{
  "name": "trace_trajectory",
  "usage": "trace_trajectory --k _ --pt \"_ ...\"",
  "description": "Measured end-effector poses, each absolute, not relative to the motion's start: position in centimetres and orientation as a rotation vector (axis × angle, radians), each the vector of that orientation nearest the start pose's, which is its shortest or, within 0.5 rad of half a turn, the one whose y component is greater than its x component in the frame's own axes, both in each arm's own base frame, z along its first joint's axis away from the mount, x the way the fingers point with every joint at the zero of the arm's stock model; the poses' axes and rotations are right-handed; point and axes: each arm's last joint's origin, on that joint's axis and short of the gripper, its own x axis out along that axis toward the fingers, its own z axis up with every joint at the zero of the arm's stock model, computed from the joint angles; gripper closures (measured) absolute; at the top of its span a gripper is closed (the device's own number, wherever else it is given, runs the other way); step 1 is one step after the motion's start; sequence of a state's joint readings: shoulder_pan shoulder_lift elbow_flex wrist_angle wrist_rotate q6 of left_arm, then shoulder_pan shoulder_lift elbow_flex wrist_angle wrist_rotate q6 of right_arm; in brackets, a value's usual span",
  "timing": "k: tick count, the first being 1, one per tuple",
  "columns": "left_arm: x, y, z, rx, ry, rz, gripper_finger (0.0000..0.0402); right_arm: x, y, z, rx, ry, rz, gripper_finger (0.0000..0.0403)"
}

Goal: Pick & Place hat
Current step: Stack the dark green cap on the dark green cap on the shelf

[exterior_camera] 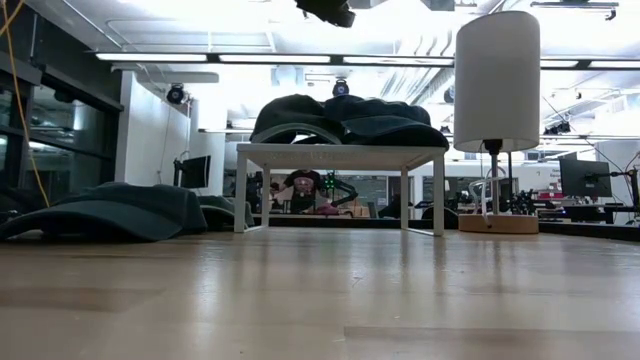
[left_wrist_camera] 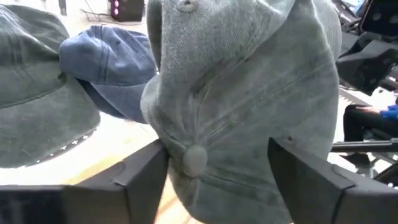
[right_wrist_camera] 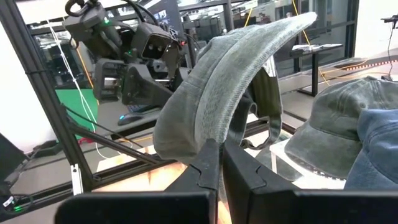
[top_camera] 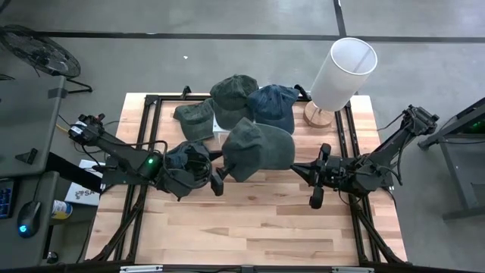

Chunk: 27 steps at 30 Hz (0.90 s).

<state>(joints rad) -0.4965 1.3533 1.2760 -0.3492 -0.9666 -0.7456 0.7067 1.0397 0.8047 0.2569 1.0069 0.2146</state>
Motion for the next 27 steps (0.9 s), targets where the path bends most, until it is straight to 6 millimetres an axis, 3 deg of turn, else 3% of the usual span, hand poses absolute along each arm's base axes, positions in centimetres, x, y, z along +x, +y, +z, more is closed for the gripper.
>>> trace_trajectory --k 5,13,27 --pt "26.55 -11.70 36.68 -0.448 0.131 0.548 0.0215 18.44 12.51 33.42 0.222 -0.046 -0.307 0.0402" --pt "26.57 -11.75 36.65 -0.461 0.138 0.532 0.0374 18.44 12.50 33.44 0.221 -0.047 -0.309 0.0402" --pt "26.47 -11.72 36.82 -0.471 0.141 0.514 0.0387 18.44 12.48 33.44 0.225 -0.050 -0.321 0.0399"
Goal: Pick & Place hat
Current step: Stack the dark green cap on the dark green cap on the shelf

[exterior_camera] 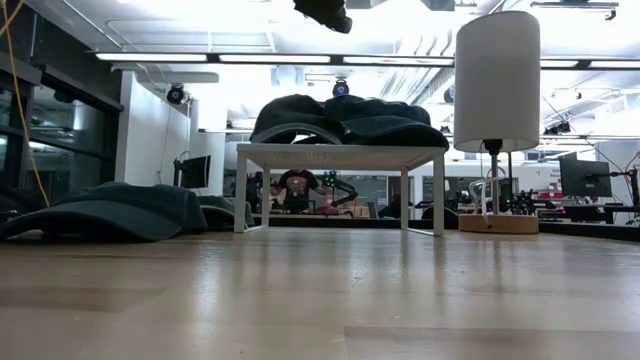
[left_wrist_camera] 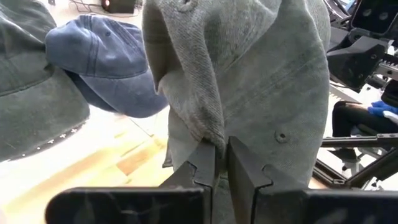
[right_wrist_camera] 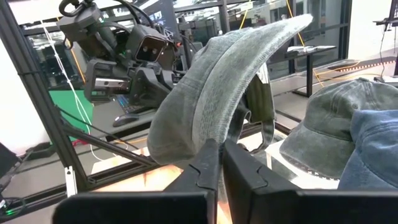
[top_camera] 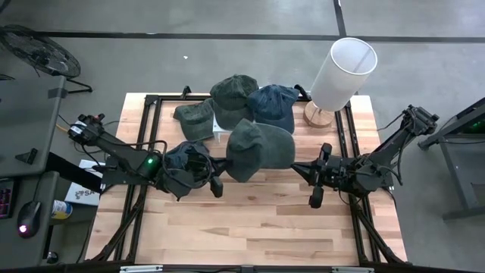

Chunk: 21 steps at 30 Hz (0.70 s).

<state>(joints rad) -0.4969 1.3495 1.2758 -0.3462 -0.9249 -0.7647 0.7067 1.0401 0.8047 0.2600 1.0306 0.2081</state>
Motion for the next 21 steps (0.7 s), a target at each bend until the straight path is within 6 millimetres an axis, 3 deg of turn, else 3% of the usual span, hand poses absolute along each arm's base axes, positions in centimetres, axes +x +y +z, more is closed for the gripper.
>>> trace_trajectory --k 6,12,21 --pt "26.5 -11.8 36.8 -0.481 0.155 0.484 0.0387 18.4 12.4 33.5 0.234 -0.057 -0.330 0.0371" --pt "26.4 -11.8 37.1 -0.482 0.163 0.468 0.0387 18.2 12.2 33.8 0.287 -0.075 -0.326 0.0313" --pt "25.4 -11.5 40.9 -0.391 0.242 0.370 0.0387 17.3 11.6 34.7 0.322 -0.098 -0.289 0.0219"
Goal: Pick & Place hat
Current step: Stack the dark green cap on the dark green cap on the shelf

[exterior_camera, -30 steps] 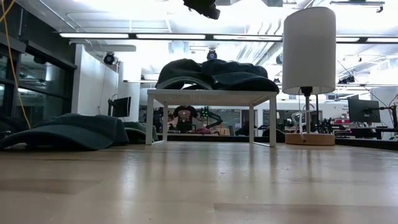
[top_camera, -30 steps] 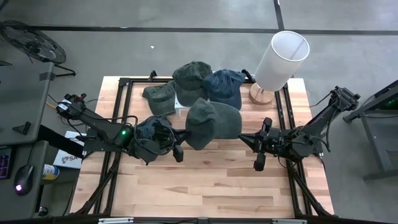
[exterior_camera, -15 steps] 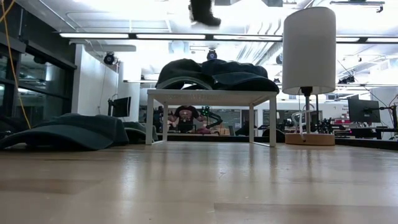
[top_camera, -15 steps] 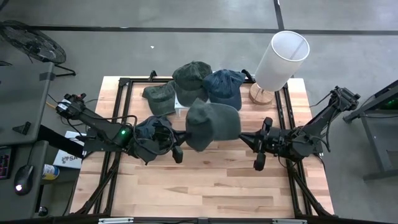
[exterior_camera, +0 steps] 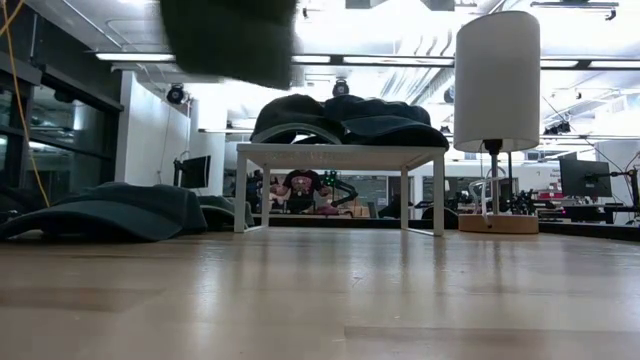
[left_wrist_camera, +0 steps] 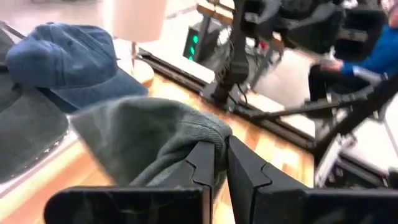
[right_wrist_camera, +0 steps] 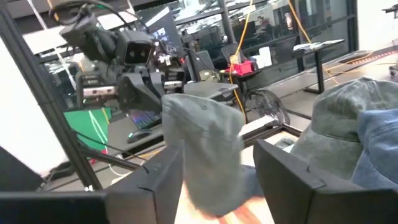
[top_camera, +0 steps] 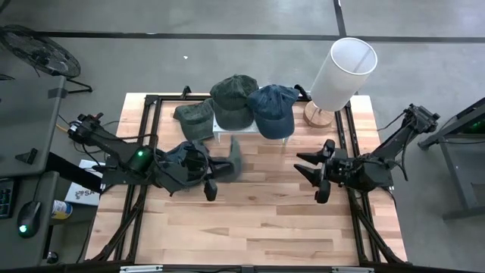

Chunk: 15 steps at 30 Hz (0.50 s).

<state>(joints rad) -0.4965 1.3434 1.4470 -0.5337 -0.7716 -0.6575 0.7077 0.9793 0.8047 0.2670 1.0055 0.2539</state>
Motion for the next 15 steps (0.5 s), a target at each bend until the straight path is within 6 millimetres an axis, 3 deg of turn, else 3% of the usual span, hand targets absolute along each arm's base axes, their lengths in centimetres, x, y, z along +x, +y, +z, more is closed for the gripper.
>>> trace_trajectory --k 9,15 --pt "22.9 -10.4 45.1 -0.302 0.374 0.288 0.0387 17.4 11.7 34.3 0.329 -0.074 -0.273 0.0206" --pt "21.7 -7.5 48.3 -0.229 0.382 0.316 0.0387 17.4 11.7 34.3 0.346 -0.072 -0.268 0.0205"
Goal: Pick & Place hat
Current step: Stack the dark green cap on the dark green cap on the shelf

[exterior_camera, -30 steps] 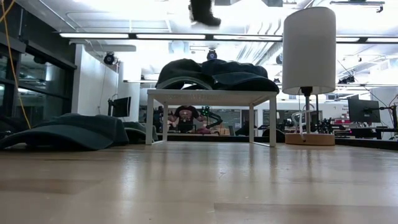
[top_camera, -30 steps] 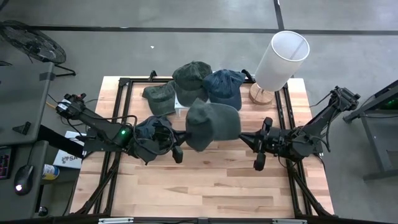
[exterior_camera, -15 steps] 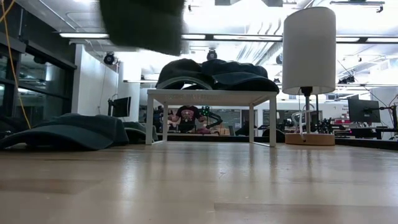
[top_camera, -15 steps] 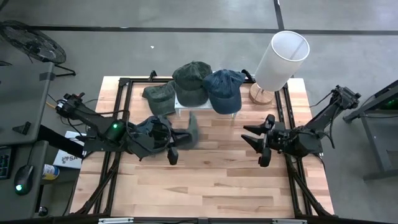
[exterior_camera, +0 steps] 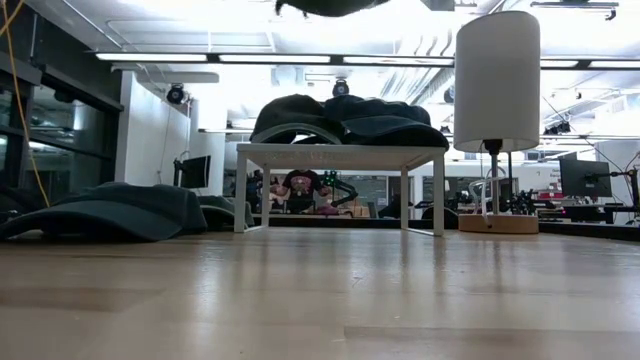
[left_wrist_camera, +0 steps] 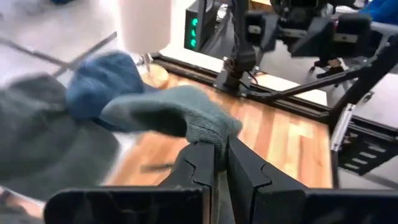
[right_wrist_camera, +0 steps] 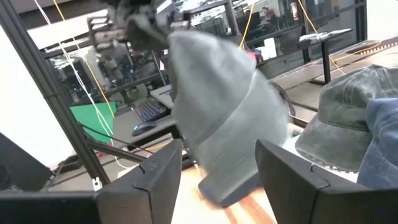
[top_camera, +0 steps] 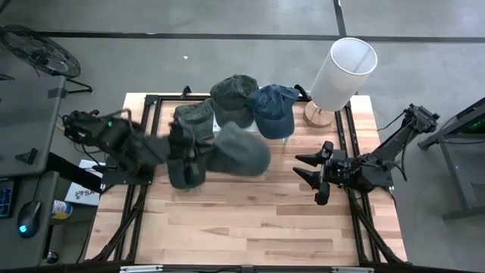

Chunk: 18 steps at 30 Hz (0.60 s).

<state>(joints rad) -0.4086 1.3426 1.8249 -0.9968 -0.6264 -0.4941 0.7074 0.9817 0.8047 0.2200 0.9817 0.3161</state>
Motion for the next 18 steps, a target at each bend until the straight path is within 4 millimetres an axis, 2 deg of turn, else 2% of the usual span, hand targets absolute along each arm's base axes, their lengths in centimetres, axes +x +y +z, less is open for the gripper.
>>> trace_trajectory --k 9,18 --pt "21.5 -2.6 51.1 -0.096 0.368 0.248 0.0387 17.4 11.7 34.3 0.345 -0.074 -0.285 0.0205" --pt "22.3 2.0 50.8 -0.016 0.426 0.052 0.0387 17.4 11.5 34.2 0.367 -0.086 -0.344 0.0205"
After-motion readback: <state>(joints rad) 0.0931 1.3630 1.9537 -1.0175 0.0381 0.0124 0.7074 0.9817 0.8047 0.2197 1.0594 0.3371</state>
